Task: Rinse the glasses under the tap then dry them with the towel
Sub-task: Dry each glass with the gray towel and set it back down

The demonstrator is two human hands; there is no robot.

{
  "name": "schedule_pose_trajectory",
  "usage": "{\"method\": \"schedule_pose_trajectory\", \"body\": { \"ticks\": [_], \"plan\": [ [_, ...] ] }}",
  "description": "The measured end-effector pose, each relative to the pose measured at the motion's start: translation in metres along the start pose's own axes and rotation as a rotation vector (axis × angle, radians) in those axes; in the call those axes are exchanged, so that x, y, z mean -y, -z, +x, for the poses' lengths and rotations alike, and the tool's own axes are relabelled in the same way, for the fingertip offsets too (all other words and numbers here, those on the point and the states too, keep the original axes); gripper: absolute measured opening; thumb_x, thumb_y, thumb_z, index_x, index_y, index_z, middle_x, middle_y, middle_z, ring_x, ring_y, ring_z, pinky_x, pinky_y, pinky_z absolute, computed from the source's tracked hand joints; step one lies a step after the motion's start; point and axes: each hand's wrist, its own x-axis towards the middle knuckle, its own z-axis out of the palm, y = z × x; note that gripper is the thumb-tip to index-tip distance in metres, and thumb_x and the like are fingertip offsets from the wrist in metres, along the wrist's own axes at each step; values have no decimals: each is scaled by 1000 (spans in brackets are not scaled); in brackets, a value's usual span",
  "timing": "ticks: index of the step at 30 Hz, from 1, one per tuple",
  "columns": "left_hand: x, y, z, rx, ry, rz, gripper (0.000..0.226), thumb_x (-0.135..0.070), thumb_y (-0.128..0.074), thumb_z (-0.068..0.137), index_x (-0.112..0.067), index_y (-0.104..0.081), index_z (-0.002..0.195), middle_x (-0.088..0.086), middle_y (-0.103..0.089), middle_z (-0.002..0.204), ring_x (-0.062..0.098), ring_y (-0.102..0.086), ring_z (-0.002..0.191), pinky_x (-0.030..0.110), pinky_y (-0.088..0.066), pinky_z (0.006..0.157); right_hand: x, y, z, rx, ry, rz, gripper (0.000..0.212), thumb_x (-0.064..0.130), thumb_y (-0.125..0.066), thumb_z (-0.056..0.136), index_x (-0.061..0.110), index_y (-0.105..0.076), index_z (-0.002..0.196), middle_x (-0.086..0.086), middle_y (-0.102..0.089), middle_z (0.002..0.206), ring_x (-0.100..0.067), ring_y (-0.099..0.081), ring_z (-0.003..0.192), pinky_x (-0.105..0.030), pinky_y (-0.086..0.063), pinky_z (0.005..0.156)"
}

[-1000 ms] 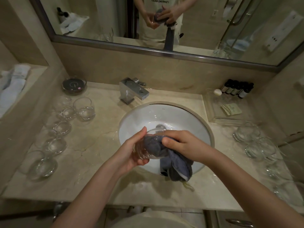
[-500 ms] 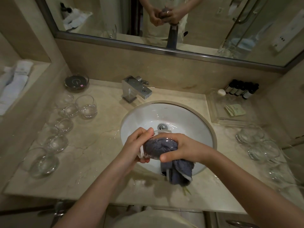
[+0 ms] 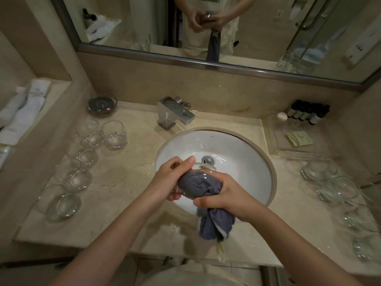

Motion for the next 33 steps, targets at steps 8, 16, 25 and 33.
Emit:
{"method": "schedule_pose_trajectory", "body": {
  "ticks": [8,16,25,33],
  "plan": [
    [9,13,7,-13,-751,382,38,-59,-63,68,-33,-57,96,-12,-62,77,5,-58,69,19,-46,65,-2,-16,-8,87,-107,750,62,5,-86,52,3,-61,109,-12,-73,88,-16,-72,73,-20,-56,60],
    [-7,11,2,49,-270,88,59,-55,-74,60,-6,-57,90,-8,-50,58,10,-38,41,18,-27,36,-5,-36,-2,-91,-53,563,44,10,-77,68,11,-66,110,-8,-73,103,-16,-70,95,-22,-54,79],
    [-4,26,-4,243,-184,99,61,-73,-56,61,-25,-59,98,-5,-63,79,13,-52,48,20,-34,42,-7,-37,-3,-76,-86,569,40,9,-73,66,7,-70,106,-15,-72,105,-22,-68,96,-26,-55,82],
    [2,19,-9,60,-429,186,38,-53,-76,65,-28,-61,90,2,-57,78,8,-47,50,22,-38,40,-7,-34,-7,1,-95,659,66,50,-91,50,11,-75,101,-14,-73,101,-19,-71,90,-24,-56,74]
  ]
}}
